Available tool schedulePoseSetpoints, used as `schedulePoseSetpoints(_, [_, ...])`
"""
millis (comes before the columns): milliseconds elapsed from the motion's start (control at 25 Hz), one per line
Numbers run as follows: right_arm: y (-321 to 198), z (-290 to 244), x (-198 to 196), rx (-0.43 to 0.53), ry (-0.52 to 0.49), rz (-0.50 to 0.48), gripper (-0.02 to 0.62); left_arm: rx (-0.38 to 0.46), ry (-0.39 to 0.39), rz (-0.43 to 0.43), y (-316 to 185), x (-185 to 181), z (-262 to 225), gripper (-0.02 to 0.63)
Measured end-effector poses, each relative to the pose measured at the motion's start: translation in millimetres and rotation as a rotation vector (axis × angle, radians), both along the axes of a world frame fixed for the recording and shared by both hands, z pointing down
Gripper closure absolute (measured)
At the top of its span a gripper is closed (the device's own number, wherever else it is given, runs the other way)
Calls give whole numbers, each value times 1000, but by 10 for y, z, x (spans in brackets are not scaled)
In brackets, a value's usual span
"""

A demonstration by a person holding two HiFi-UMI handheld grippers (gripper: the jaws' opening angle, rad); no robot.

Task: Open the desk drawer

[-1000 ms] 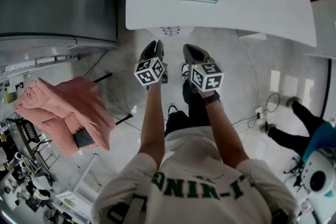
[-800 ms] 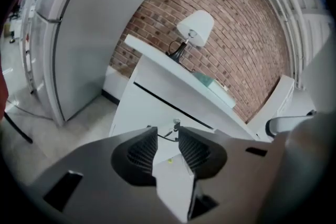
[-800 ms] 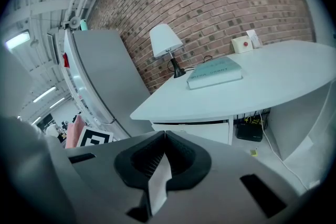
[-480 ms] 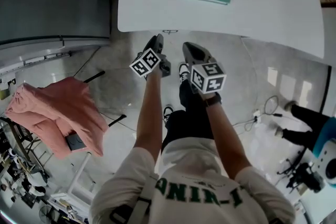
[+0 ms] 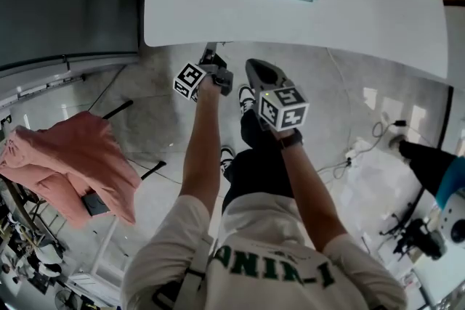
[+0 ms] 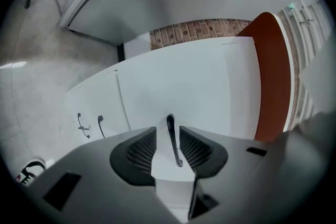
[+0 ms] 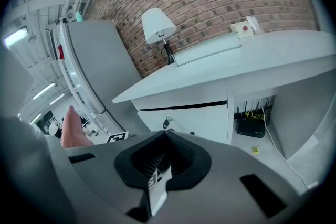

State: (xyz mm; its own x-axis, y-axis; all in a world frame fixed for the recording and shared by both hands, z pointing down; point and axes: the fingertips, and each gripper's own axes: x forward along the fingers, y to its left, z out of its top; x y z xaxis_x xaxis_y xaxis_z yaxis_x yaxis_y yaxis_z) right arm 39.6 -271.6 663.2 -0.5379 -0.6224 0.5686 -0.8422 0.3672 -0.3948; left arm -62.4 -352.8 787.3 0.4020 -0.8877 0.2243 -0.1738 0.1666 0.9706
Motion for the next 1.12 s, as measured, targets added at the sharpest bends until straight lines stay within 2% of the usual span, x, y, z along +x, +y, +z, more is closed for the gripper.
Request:
schedulePoseSetpoints(160, [14,46,43,-8,-7,6,594,10,55,-10,-77,70,60,493])
schedulePoseSetpoints(280, [25,82,48,-10,-11,12,594,51,91,6,-116,102,-11,578])
schedulePoseSetpoints(600, [-5,62,4,-20,-44,57,594,40,132,-7,-110,94,-22,586])
schedulePoseSetpoints(1120, [74,-30,-1,31,7,49,594,3,158,-2,49,124,-49,586])
